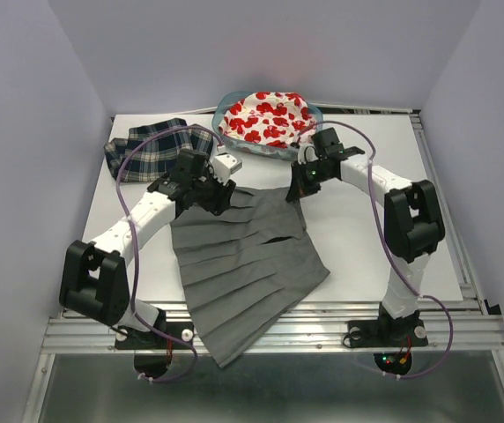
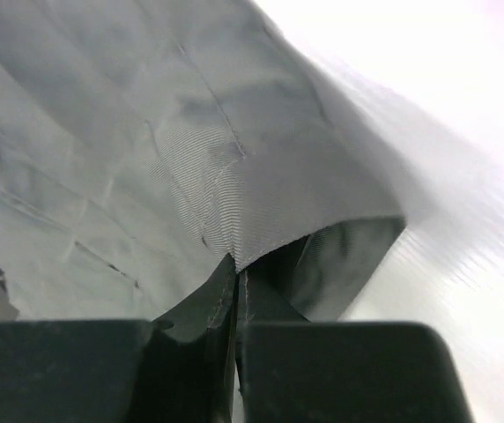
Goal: Fold and stack the skirts
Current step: Flatten the skirt out
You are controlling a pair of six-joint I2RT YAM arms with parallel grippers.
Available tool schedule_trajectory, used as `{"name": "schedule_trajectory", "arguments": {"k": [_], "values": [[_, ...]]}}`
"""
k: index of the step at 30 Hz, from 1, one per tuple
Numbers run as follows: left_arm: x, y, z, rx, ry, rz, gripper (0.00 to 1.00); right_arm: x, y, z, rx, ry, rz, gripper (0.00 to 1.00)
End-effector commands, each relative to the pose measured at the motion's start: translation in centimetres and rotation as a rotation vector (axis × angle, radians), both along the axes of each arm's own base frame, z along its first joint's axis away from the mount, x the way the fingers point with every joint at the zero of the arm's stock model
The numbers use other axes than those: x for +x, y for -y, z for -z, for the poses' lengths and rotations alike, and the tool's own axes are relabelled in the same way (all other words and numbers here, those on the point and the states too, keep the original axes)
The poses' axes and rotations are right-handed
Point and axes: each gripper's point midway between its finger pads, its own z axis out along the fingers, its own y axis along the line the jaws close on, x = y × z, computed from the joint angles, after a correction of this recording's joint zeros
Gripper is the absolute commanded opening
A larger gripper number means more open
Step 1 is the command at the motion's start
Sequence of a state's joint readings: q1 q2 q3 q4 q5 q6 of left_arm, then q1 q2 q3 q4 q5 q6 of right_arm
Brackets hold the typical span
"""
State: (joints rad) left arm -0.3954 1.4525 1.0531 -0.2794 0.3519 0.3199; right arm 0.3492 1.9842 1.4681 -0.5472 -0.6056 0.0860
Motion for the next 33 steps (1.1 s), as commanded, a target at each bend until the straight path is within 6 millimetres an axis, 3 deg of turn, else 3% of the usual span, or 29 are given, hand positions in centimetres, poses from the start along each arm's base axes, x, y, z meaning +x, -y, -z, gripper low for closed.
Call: {"name": "schedule_trajectory", "arguments": {"k": [1,4,5,8,11,15,19,21,24,25,29,31,33], "values": [[-0.9,-0.6,-0.6,0.01,0.021,0.007,0.54,1.8,2.0,-4.1,-0.129,0.169,0.026,0.01],[-1.2,-1.0,1.0,0.055,-0.03,0.015,0.54,0.4,3.9,1.7,-0.255,0.08,-0.021,0.01],[-1.3,-0.9,1.8,0.07,-0.052,0.02,0.53,-0.4,4.4,4.6,-0.289,0.017,-0.028,0.01],[-1.0,-0.8,2.7,0.108,-0.065,0.025,0.52,-0.6,5.3,8.4,-0.351,-0.025,-0.03,0.01],[-0.6,-0.8,3.8,0.142,-0.091,0.017,0.51,-0.2,6.6,10.2,-0.43,-0.009,-0.017,0.01],[-0.3,-1.0,6.0,0.199,-0.138,0.012,0.48,0.9,7.9,10.6,-0.506,0.04,0.012,0.01],[-0.1,-2.0,8.1,0.275,-0.181,-0.001,0.4,0.9,8.9,10.5,-0.553,0.064,0.005,0.01],[-0.9,-2.5,9.2,0.315,-0.22,0.045,0.33,0.1,9.2,9.8,-0.551,0.079,-0.028,0.03],[-1.2,-2.0,8.5,0.301,-0.221,0.124,0.32,-0.7,8.9,8.3,-0.521,0.091,-0.078,0.29],[-0.9,-1.4,6.8,0.257,-0.187,0.166,0.36,-0.5,8.5,6.5,-0.492,0.128,-0.081,0.46],[0.9,-0.1,0.8,0.134,-0.081,0.245,0.5,0.4,6.7,1.5,-0.392,0.2,-0.084,0.63],[2.2,0.3,-2.3,0.076,-0.022,0.269,0.52,1.4,5.6,-2.1,-0.334,0.265,-0.089,0.71],[3.6,-0.4,-3.7,0.063,0.012,0.259,0.54,1.9,5.0,-4.1,-0.305,0.299,-0.093,0.77]]}}
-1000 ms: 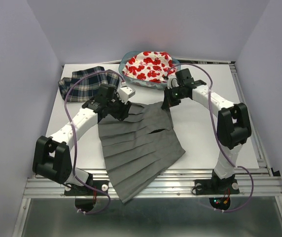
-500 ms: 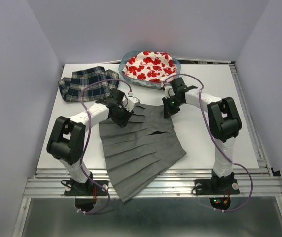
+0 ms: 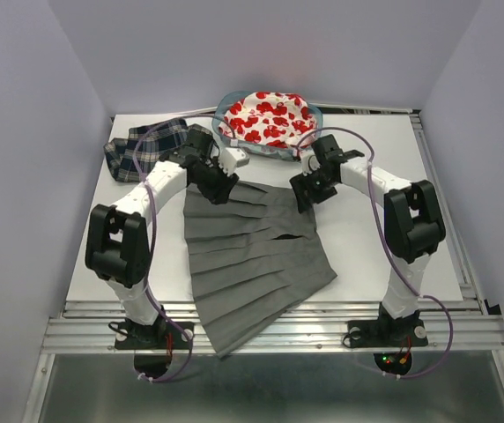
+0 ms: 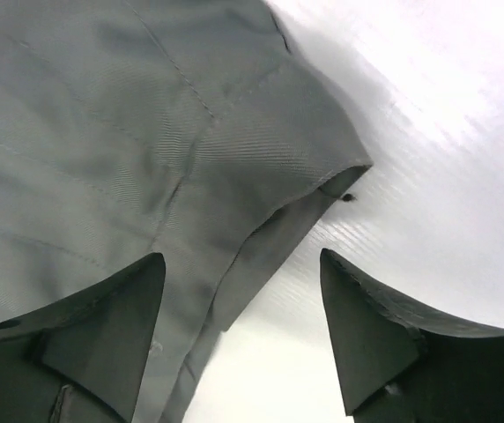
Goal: Fold and stack the skirts
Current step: Flatten the skirt out, then fold the skirt
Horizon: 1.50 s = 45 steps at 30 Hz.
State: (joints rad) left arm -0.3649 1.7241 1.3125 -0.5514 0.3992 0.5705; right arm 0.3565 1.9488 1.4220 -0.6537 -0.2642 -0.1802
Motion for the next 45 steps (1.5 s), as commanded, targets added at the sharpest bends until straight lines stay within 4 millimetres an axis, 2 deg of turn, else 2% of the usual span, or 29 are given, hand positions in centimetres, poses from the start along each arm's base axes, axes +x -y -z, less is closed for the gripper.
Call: {"name": "schedule_trajectory", "arguments": {"k": [1,2,3,4,6,7,8,9,11,12,15,16,21,24,28,33,35,38,40,41,43,44,45], "values": [[2.6,0.1,-7.8,-0.131,0.163,0.07,0.55,3.0,-1.9,-9.1,0.1,0.194,-0.053,0.79],[3.9,-0.1,-8.8,-0.124,0.209,0.056,0.56,3.4,-1.9,-9.6,0.099,0.211,-0.048,0.8],[4.9,-0.5,-8.5,-0.109,0.218,0.039,0.56,4.1,-1.9,-9.9,0.097,0.229,-0.035,0.82],[6.1,-0.8,-9.2,-0.095,0.255,0.027,0.57,5.1,-1.7,-10.3,0.079,0.257,-0.017,0.83],[7.5,-1.2,-9.1,-0.084,0.271,0.012,0.59,6.3,-2.0,-10.0,0.077,0.276,-0.01,0.87],[8.5,-1.7,-8.0,-0.074,0.255,-0.002,0.65,6.9,-1.7,-9.7,0.074,0.274,0.003,0.89],[9.6,-1.7,-8.6,-0.081,0.275,-0.007,0.66,7.6,-2.0,-8.8,0.073,0.265,0.003,0.89],[10.4,-2.0,-7.1,-0.07,0.244,-0.013,0.66,7.9,-2.3,-8.3,0.078,0.256,0.001,0.9],[11.9,-2.0,-7.3,-0.059,0.26,-0.005,0.69,8.3,-2.9,-7.3,0.092,0.234,-0.016,0.91],[12.4,-2.0,-6.1,-0.047,0.243,-0.001,0.69,8.5,-3.1,-6.4,0.093,0.22,-0.024,0.91],[13.4,-2.2,-5.1,-0.018,0.253,0.018,0.7,8.5,-3.5,-4.6,0.1,0.196,-0.063,0.91],[13.8,-2.5,-3.8,0.005,0.244,0.011,0.7,8.4,-3.6,-4.1,0.1,0.189,-0.074,0.9],[14.6,-4.1,0.0,0.075,0.259,0.001,0.7,7.9,-2.9,-1.5,0.08,0.171,-0.115,0.87],[14.2,-4.8,2.0,0.108,0.227,-0.015,0.7,6.7,-2.9,-0.1,0.091,0.129,-0.133,0.78],[12.4,-6.3,5.6,0.184,0.158,-0.024,0.7,5.7,-2.5,0.1,0.083,0.127,-0.155,0.65],[11.0,-7.3,8.0,0.23,0.114,-0.032,0.7,5.0,-2.2,-0.3,0.079,0.134,-0.165,0.48],[10.4,-7.4,9.0,0.232,0.087,-0.038,0.67,4.9,-2.4,-1.0,0.093,0.142,-0.17,0.38],[9.7,-7.3,9.2,0.224,0.075,-0.029,0.61,4.5,-2.2,-1.8,0.094,0.155,-0.176,0.25],[9.9,-7.2,8.5,0.212,0.09,-0.032,0.5,4.2,-2.1,-2.6,0.093,0.17,-0.18,0.13],[10.3,-7.0,7.8,0.201,0.103,-0.037,0.39,4.1,-2.0,-2.8,0.093,0.174,-0.177,0.09],[11.1,-6.6,6.4,0.176,0.128,-0.052,0.27,4.1,-1.9,-3.4,0.092,0.187,-0.172,0.03],[12.2,-6.2,4.9,0.155,0.157,-0.058,0.14,4.2,-1.8,-3.8,0.089,0.199,-0.166,0.01],[12.7,-5.9,4.3,0.143,0.164,-0.069,0.08,4.5,-1.4,-4.1,0.09,0.206,-0.149,0.01]]}}
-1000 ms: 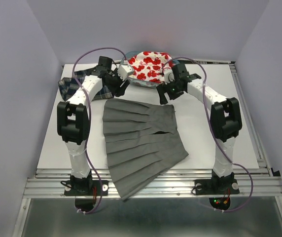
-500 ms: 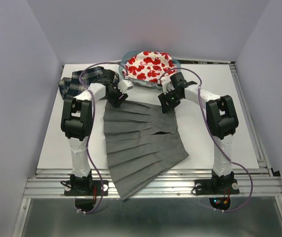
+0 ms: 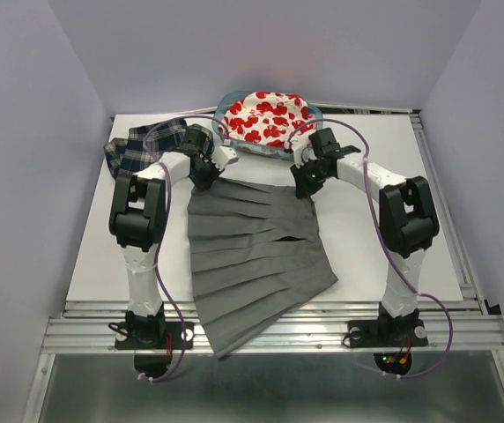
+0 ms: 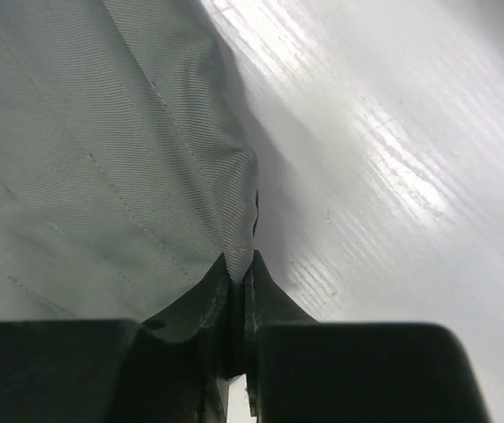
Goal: Fold and stack the skirts
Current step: Fold the skirt
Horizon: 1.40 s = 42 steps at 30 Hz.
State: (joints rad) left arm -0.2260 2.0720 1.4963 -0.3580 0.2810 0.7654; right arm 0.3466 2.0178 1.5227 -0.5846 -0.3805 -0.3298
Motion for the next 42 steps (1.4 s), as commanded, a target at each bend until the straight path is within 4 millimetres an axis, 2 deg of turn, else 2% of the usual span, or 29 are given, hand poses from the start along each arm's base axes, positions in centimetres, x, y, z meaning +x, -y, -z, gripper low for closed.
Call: {"name": "schedule_trajectory", "arguments": {"k": [1,2,5,6,8,10,11,13,14,17,20,23,29,32,34,37,42], "values": [[1.9,-0.2,-3.4,-0.028,0.043,-0.042,0.03,0.9,1.0,-3.3,0.007,0.089,0.027,0.01],[3.1,0.2,-5.1,-0.042,0.079,-0.045,0.0,1.3,0.9,-3.8,0.011,0.102,0.037,0.01],[4.0,0.9,-5.9,-0.054,0.072,-0.011,0.0,1.9,1.4,-4.1,0.0,0.121,0.05,0.01],[4.0,1.0,-6.8,-0.053,0.064,0.005,0.0,2.0,1.9,-4.1,-0.006,0.126,0.05,0.01],[3.5,1.4,-6.6,-0.048,0.042,0.067,0.0,1.9,2.0,-4.0,-0.01,0.128,0.041,0.01],[2.1,1.6,-6.3,-0.049,0.005,0.123,0.0,1.5,2.0,-3.5,-0.011,0.117,0.02,0.01],[1.4,1.5,-6.3,-0.039,-0.005,0.164,0.12,1.3,1.9,-3.0,-0.01,0.106,0.009,0.01],[1.5,1.6,-6.9,-0.05,0.019,0.161,0.34,1.1,1.9,-2.6,-0.012,0.097,0.002,0.01],[2.0,1.7,-7.1,-0.055,0.052,0.155,0.51,1.0,1.8,-2.4,-0.007,0.091,-0.002,0.01],[3.5,2.0,-8.4,-0.076,0.116,0.122,0.68,0.7,1.6,-1.9,0.0,0.081,-0.023,0.01],[5.1,2.4,-8.7,-0.094,0.144,0.1,0.7,0.5,1.7,-1.6,-0.002,0.084,-0.038,0.01],[5.8,3.1,-8.0,-0.118,0.146,0.112,0.7,0.5,1.8,-2.0,-0.004,0.125,-0.059,0.01],[7.2,3.9,-6.2,-0.135,0.138,0.139,0.72,0.2,2.2,-1.3,-0.024,0.137,-0.071,0.01],[7.2,4.4,-4.9,-0.139,0.112,0.161,0.72,0.2,2.1,-1.3,-0.02,0.136,-0.073,0.01],[6.9,4.6,-3.7,-0.136,0.087,0.178,0.73,0.3,2.1,-1.4,-0.019,0.137,-0.074,0.01],[5.3,4.9,-1.9,-0.113,0.022,0.224,0.73,0.3,2.1,-1.6,-0.019,0.142,-0.078,0.01],[1.8,4.1,0.4,-0.081,-0.096,0.259,0.73,-0.1,2.3,-1.9,-0.025,0.152,-0.089,0.01]]}}
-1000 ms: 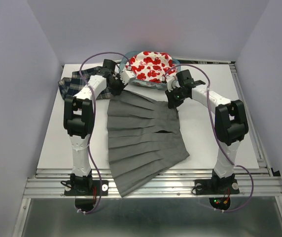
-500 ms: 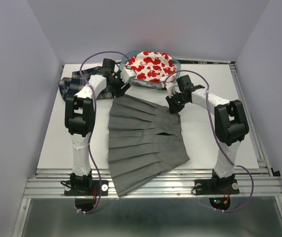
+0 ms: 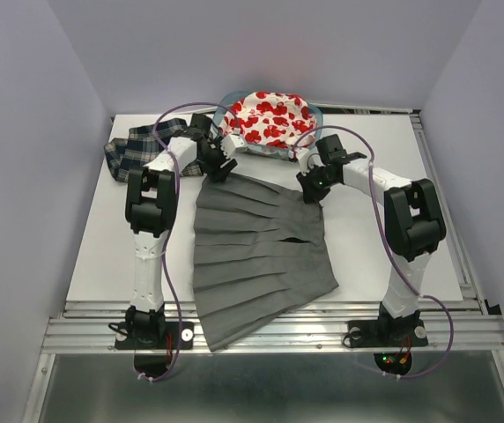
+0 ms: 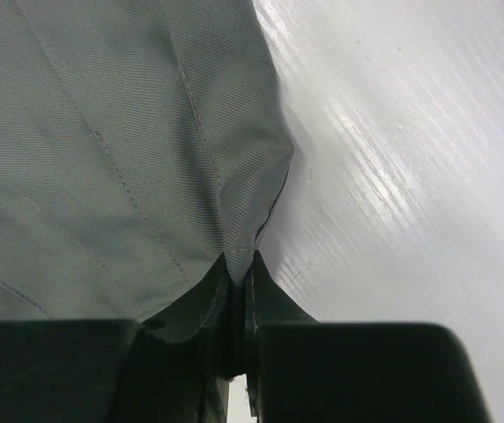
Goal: Fold and stack the skirts
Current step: Fold the skirt
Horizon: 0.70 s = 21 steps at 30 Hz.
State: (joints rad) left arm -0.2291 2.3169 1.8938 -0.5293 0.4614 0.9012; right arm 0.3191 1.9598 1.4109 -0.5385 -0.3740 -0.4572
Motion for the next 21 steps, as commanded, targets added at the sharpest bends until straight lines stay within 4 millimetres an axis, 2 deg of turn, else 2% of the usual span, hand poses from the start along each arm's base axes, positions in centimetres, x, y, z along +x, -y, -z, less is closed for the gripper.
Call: {"name": "schedule_trajectory", "arguments": {"k": [1,2,5,6,8,10,11,12,13,14,17,18,20,21], "values": [[-3.9,-0.3,0.5,0.035,-0.094,0.076,0.72,0.7,0.1,-2.9,0.023,0.095,-0.018,0.01],[-5.3,-0.6,1.4,0.045,-0.133,0.08,0.67,0.5,0.1,-3.0,0.025,0.097,-0.018,0.01],[-6.8,-1.4,1.2,0.076,-0.142,0.094,0.54,0.2,0.1,-3.5,0.032,0.102,-0.021,0.01],[-7.8,-1.8,1.7,0.089,-0.162,0.096,0.43,0.1,0.1,-3.9,0.038,0.108,-0.024,0.01],[-7.8,-2.4,0.6,0.103,-0.131,0.084,0.31,-0.2,0.2,-4.0,0.041,0.108,-0.02,0.01],[-6.0,-2.9,-1.4,0.107,-0.067,0.024,0.07,0.2,0.3,-4.4,0.033,0.124,-0.001,0.01],[-5.9,-3.2,-1.6,0.12,-0.06,0.017,0.07,0.3,0.3,-4.5,0.036,0.125,0.002,0.01],[-4.2,-3.1,-3.2,0.106,-0.011,-0.029,0.0,0.8,0.4,-4.4,0.029,0.131,0.021,0.01],[-3.1,-3.5,-4.1,0.113,0.019,-0.064,0.0,1.2,0.3,-4.8,0.033,0.141,0.029,0.01],[-1.0,-3.5,-6.7,0.094,0.088,-0.095,0.0,1.7,0.7,-4.8,0.036,0.145,0.048,0.01],[2.0,-3.7,-9.7,0.071,0.161,-0.173,0.0,3.7,1.3,-6.0,0.064,0.181,0.113,0.01],[3.8,-3.4,-12.3,0.043,0.227,-0.203,0.0,4.6,1.7,-6.6,0.081,0.202,0.138,0.01],[5.1,-3.3,-14.7,0.021,0.286,-0.227,0.0,5.6,2.0,-7.2,0.091,0.227,0.155,0.01],[6.1,-3.1,-17.1,0.0,0.343,-0.238,0.0,6.3,1.9,-8.1,0.097,0.254,0.159,0.01]]}}
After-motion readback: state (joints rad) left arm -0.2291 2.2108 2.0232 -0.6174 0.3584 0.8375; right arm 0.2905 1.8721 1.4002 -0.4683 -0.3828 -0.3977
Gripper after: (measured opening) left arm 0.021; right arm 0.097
